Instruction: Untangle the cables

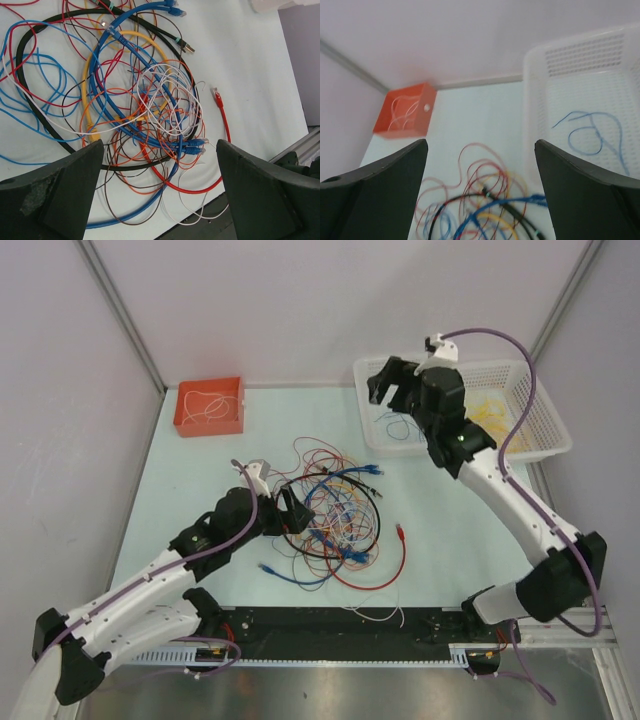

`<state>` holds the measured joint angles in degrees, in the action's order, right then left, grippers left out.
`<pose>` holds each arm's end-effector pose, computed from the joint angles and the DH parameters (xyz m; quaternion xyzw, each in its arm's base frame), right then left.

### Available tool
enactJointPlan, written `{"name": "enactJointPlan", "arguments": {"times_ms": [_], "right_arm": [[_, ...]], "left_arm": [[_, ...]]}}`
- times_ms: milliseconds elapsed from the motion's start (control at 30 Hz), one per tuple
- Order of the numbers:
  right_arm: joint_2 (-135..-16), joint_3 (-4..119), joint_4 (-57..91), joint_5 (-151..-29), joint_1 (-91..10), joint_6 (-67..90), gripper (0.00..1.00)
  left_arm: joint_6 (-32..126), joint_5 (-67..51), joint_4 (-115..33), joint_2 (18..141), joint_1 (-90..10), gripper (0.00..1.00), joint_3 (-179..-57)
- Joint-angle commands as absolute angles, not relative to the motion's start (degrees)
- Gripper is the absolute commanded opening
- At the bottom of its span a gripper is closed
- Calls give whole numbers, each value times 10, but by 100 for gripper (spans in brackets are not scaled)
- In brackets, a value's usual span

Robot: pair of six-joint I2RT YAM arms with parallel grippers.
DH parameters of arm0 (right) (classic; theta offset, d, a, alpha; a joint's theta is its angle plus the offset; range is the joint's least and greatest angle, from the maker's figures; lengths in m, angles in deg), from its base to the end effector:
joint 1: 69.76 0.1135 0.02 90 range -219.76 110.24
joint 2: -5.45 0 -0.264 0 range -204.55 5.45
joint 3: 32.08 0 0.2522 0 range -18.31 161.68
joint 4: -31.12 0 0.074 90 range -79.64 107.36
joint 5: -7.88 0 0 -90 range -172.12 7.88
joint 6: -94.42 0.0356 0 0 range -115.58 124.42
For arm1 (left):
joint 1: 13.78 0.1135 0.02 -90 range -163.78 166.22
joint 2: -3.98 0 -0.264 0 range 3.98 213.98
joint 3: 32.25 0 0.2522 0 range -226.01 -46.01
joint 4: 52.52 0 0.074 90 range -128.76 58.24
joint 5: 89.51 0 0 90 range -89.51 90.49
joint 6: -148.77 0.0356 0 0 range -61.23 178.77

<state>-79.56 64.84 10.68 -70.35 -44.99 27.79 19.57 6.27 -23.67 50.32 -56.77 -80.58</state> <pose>0.3222 0.1407 0.4124 0.0577 0.7545 0.1938 0.6244 0.1395 -0.1252 0.2638 0.0018 0.8513 -0.3113 0.4223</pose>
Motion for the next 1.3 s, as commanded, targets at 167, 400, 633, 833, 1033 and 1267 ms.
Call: {"name": "enactJointPlan", "arguments": {"times_ms": [167, 400, 633, 833, 1033, 1267], "right_arm": [[-634, 449, 60, -711, -311, 306, 92], [-533, 358, 11, -651, -185, 330, 91], [-440, 299, -36, -610, -155, 355, 91], [-407, 259, -42, -610, -155, 371, 91], [-387, 257, -53, -609, -155, 375, 91], [-357, 257, -63, -596, -155, 373, 91]], "left_arm": [[140, 142, -221, 571, -563, 97, -803], [132, 141, -243, 692, -522, 91, -824], [134, 192, -192, 703, -496, 94, -859], [125, 154, -228, 742, -448, 97, -847], [132, 110, -266, 854, -436, 83, -880], [153, 116, -283, 848, -435, 25, -896]]}}
